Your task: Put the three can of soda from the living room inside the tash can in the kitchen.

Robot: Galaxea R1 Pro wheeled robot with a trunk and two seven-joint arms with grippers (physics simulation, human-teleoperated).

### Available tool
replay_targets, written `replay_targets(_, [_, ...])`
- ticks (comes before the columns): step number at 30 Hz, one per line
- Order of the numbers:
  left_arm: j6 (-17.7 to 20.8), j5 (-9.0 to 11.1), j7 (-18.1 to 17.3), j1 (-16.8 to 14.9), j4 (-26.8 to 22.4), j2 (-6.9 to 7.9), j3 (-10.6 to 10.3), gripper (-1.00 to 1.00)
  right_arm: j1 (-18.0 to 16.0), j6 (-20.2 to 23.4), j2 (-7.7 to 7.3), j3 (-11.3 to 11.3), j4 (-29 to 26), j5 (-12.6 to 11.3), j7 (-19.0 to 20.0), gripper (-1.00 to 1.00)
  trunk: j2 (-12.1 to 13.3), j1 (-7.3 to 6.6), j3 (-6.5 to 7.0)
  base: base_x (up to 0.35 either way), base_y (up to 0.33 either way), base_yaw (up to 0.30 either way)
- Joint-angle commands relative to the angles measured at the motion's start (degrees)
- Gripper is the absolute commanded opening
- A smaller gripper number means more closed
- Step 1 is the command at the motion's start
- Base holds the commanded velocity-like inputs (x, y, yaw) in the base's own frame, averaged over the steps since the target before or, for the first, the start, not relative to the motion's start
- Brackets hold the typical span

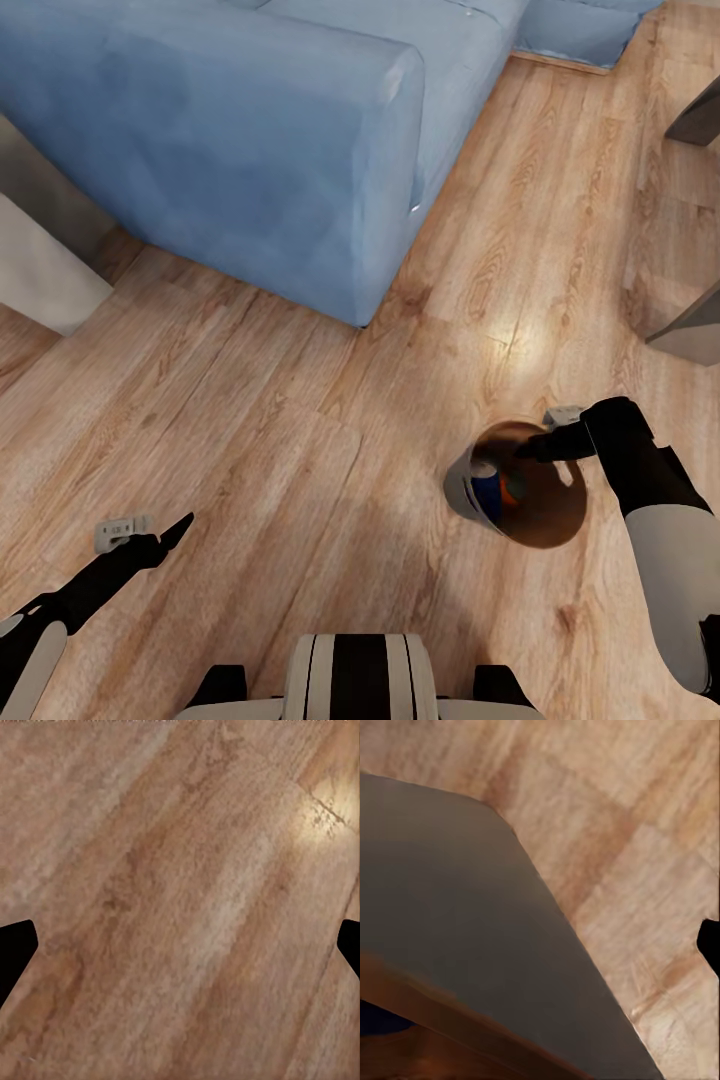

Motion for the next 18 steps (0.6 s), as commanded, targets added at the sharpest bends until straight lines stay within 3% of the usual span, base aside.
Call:
replay_targets(1, [-0.36, -0.02, -0.01, 0.00, 0.00, 0.01, 0.00, 1.00, 0.00, 0.00, 0.00, 0.00, 0.00, 0.00, 0.00, 1.00, 0.00, 0.00, 0.00, 0.000, 0.000, 0.000])
replay_targets(18, [-1.15, -0.07, -0.03, 0.00, 1.09, -0.01, -0.02, 1.00, 0.00, 0.00, 0.00, 0.08, 0.00, 0.08, 0.00, 1.00, 0.00, 0.00, 0.00, 0.000, 0.000, 0.000])
